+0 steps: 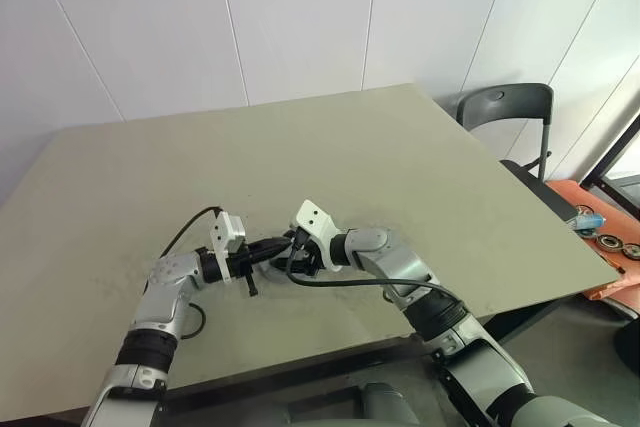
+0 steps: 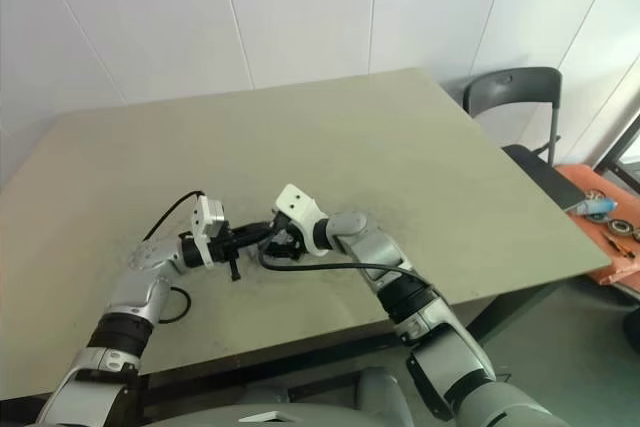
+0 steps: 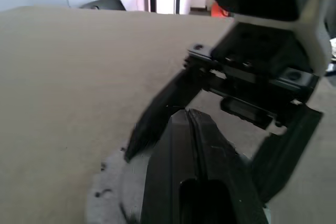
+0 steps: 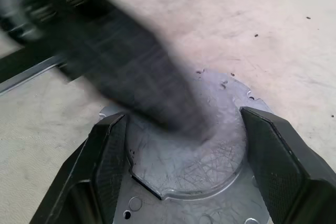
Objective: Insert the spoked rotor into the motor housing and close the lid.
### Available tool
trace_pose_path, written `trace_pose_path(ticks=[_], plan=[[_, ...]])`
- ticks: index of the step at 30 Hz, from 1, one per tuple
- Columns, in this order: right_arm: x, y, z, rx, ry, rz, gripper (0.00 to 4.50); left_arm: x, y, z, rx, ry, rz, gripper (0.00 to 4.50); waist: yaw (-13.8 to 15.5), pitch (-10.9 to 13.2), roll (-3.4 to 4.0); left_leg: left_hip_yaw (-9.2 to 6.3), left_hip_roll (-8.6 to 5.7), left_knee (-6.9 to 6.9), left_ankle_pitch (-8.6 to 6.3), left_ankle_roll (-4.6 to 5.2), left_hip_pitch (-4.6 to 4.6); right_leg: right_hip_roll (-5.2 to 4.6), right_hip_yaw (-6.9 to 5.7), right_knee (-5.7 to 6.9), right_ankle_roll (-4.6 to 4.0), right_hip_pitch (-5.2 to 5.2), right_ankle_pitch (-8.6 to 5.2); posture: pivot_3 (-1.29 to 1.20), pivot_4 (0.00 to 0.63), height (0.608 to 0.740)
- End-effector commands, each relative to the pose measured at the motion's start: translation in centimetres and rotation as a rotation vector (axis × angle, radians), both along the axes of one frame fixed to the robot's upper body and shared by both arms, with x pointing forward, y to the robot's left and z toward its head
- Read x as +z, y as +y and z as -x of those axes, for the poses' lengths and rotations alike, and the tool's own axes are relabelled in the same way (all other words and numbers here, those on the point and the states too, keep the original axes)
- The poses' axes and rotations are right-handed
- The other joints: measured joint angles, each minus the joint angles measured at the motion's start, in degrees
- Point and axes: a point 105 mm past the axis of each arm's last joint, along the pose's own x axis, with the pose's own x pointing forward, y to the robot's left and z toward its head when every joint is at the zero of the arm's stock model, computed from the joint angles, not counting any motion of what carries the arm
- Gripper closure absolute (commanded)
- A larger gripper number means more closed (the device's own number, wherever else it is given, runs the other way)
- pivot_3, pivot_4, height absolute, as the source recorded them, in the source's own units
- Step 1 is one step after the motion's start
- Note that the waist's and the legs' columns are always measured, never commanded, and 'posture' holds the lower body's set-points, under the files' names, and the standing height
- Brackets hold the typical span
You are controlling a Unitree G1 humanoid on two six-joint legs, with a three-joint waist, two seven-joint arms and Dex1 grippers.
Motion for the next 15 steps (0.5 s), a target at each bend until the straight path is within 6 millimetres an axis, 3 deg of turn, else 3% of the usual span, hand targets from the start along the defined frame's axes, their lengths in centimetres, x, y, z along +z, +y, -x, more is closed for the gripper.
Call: trace_pose_path(ticks=[1,15], plan=[[-1.4,-1.2,-0.3,-0.044,0.038,0.056,1.46,2.5,-0.1,0.2,-0.009,-0.072,-0.034,4.48,0.0,0.0,0.01,0.01,0.0,0.0,0.0,0.0,0.0,0.0,0.0,0.01,0.0,0.0,0.0,0.0,0.0,0.74],[-1.4,-1.2,-0.3,-0.041,0.038,0.058,1.46,5.2,0.2,0.9,0.034,-0.073,-0.099,4.48,0.0,0.1,0.15,0.02,0.0,-0.01,0.0,0.0,0.0,0.01,-0.01,-0.01,-0.05,0.02,-0.05,0.0,0.0,0.74]])
